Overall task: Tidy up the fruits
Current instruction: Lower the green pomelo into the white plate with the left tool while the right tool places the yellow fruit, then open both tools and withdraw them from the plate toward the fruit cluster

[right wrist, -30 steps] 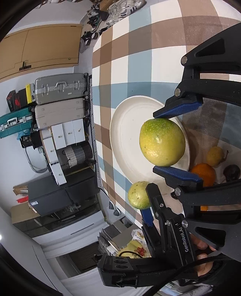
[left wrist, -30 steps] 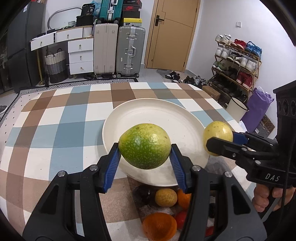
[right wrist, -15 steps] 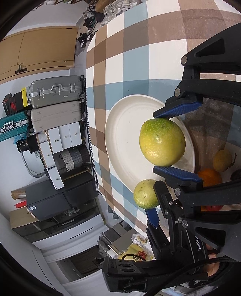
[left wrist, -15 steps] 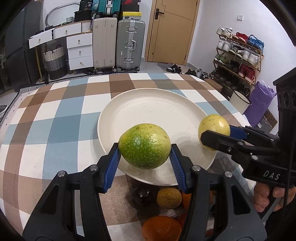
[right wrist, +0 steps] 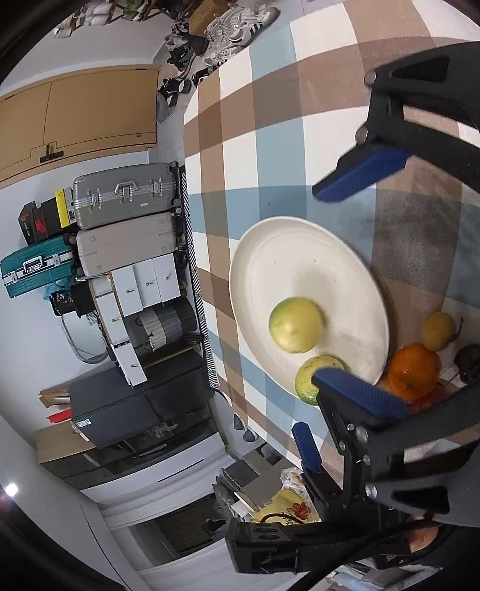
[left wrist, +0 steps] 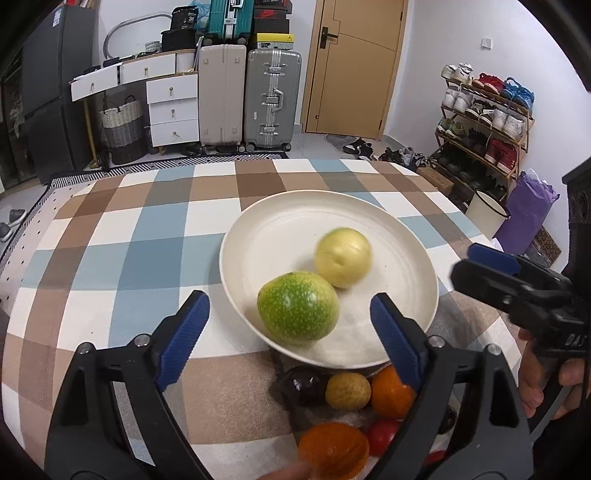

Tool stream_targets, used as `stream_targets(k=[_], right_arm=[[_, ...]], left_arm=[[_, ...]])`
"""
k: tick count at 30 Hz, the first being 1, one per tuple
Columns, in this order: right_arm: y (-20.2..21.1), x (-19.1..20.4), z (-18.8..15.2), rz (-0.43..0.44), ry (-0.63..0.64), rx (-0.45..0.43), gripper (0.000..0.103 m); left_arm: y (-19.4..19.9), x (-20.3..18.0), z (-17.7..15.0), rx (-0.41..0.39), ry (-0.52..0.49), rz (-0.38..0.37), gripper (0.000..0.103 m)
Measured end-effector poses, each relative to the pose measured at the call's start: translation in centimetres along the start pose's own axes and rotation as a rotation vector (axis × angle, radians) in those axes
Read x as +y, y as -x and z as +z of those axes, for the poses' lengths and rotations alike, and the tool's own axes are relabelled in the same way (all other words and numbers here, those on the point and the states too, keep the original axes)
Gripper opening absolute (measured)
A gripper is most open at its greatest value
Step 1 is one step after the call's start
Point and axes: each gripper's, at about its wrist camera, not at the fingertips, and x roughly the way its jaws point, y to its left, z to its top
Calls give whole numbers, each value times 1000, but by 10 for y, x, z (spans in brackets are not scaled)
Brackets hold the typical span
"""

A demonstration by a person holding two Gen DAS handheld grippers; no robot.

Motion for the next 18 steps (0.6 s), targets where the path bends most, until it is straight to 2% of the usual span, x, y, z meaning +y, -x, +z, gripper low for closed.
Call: stream_targets(k=[1, 2, 3, 8, 18], right_arm=[[5, 0, -1, -1, 6, -8, 102], [9, -1, -2, -8, 12, -11, 103], [13, -1, -3, -19, 18, -13, 103], [27, -8, -10, -13, 18, -8, 103], [31, -4, -17, -19, 68, 43, 103]], left_arm=[[3, 2, -1, 6, 5, 7, 94], [8, 5, -2, 4, 11, 13, 100], [14, 8, -3, -8, 18, 19, 102], [45, 19, -11, -62, 34, 22, 102], [75, 18, -42, -36, -7, 23, 102]])
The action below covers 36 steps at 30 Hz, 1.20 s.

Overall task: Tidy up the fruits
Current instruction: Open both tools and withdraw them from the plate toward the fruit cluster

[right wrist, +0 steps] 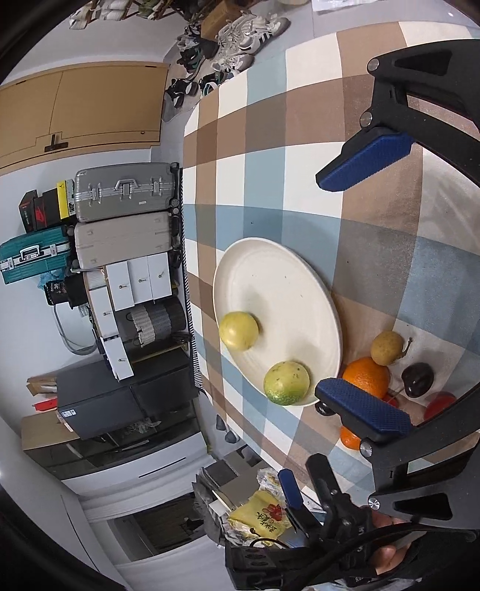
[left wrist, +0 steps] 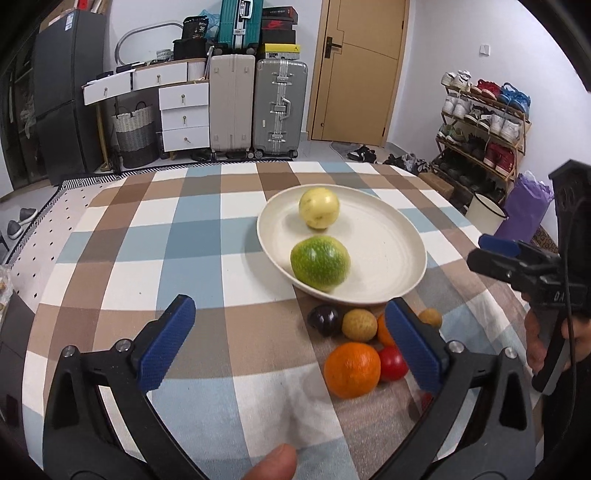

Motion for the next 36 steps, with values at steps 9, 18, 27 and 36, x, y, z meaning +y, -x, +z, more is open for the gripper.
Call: stream_targets(k=[9, 18, 27, 36], right_arm=[[7, 11, -10, -42, 9, 45, 103], [19, 34, -35, -87, 18, 121, 103], [20, 53, -56, -49, -16, 173, 103], [8, 77, -75, -7, 16, 225, 98]], left_arm=[[15, 0, -21, 22, 6, -10, 102], [12, -6, -26, 69, -6, -10, 102], [24, -3, -38, 101, 29, 20, 102], [23, -4, -51, 107, 12, 17, 102]])
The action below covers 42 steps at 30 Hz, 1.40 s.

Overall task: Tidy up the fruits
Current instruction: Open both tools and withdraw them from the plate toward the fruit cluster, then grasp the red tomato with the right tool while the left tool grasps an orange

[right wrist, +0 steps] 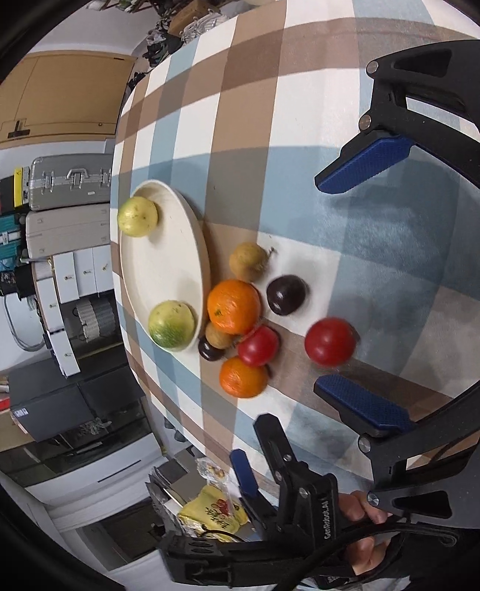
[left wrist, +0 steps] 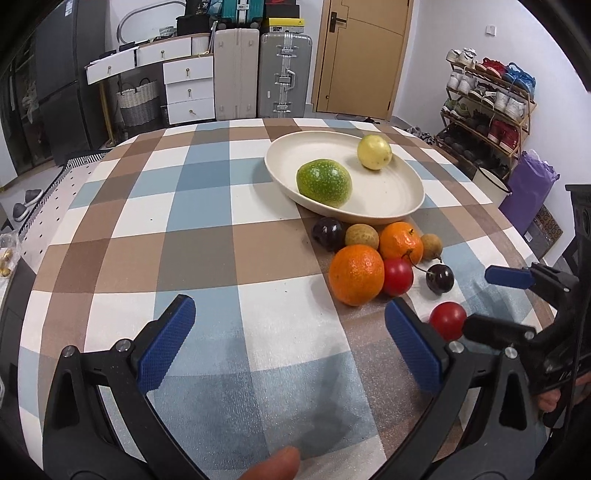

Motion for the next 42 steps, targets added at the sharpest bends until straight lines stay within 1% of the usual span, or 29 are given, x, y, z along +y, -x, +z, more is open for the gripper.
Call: stream_targets(k=[4, 5, 8, 11, 13, 20, 21, 22, 26, 30, 32, 37, 39, 41, 42], right_arm=[[-5, 13, -3, -5, 52, 23, 87], [-7, 16, -4, -8, 64, 26, 86], [-11, 22, -5, -10, 84, 30, 78], [-13, 28, -6, -17, 117, 33, 68], [-14, 30, -5, -17, 127, 30, 59], [-13, 36, -6, -18, 148, 19, 41], [-13, 37, -6, -10, 153, 16, 35], [-12, 38, -6, -6, 158, 12, 31], [-7, 39, -7, -7, 161, -15, 31], [3, 30, -3, 18, 121, -67, 31], [6, 23, 0, 17, 95, -92, 31], [10, 13, 2, 9, 60, -113, 31], [12, 11, 3, 9, 59, -116, 31], [13, 8, 3, 11, 58, -120, 31], [14, 7, 3, 12, 57, -122, 31]], left_arm=[[-1, 1, 1, 5, 3, -16, 102], [-1, 2, 1, 5, 4, -20, 101], [-4, 3, 1, 15, 10, -10, 101], [-7, 5, 0, 23, 18, -16, 101], [-8, 6, 0, 25, 21, -20, 101], [-11, 7, 0, 25, 26, -40, 101], [-12, 7, 0, 26, 27, -42, 101], [-12, 7, 0, 27, 28, -43, 101], [-13, 8, 0, 31, 38, -44, 101], [-16, 9, 4, 29, 59, -54, 100], [-18, 8, 5, 33, 57, -57, 100], [-26, 0, 10, 46, 44, -72, 96], [-30, -3, 12, 47, 43, -80, 94], [-35, -7, 14, 57, 35, -94, 84], [-37, -9, 15, 66, 35, -106, 82]])
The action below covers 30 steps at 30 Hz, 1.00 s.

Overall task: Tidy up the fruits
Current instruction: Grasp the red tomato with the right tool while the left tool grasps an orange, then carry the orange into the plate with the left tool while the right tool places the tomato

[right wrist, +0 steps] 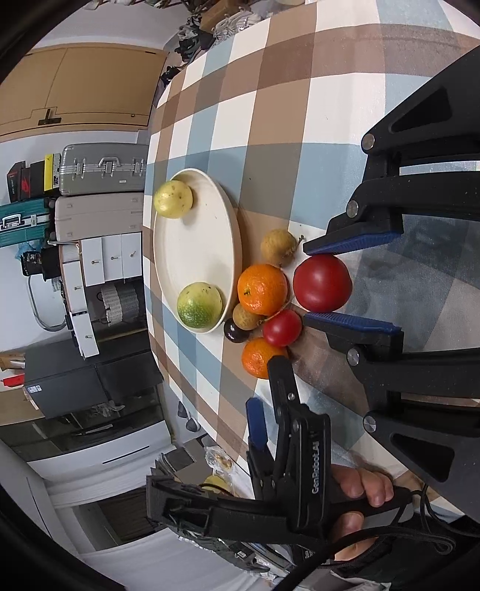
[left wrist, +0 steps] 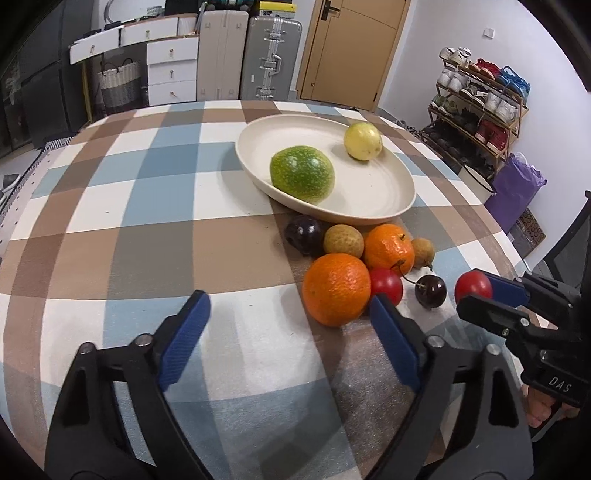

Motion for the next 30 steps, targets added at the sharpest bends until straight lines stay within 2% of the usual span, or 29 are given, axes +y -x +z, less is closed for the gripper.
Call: stream_targets(k=[6, 10, 19, 30], right_arm=[[3, -8, 0, 3, -12, -7, 31], [4, -8, 0, 6, -11, -8, 31], [5, -8, 2, 2, -5, -8, 31], [18, -13, 16, -7, 17, -49, 31]], left_arm=[[-5, 0, 2, 6, 22, -92, 60], [-3, -2, 2, -4, 23, -165, 35], [2, -4, 1, -24, 10, -131, 34], [28, -5, 11, -93, -16, -90, 34]])
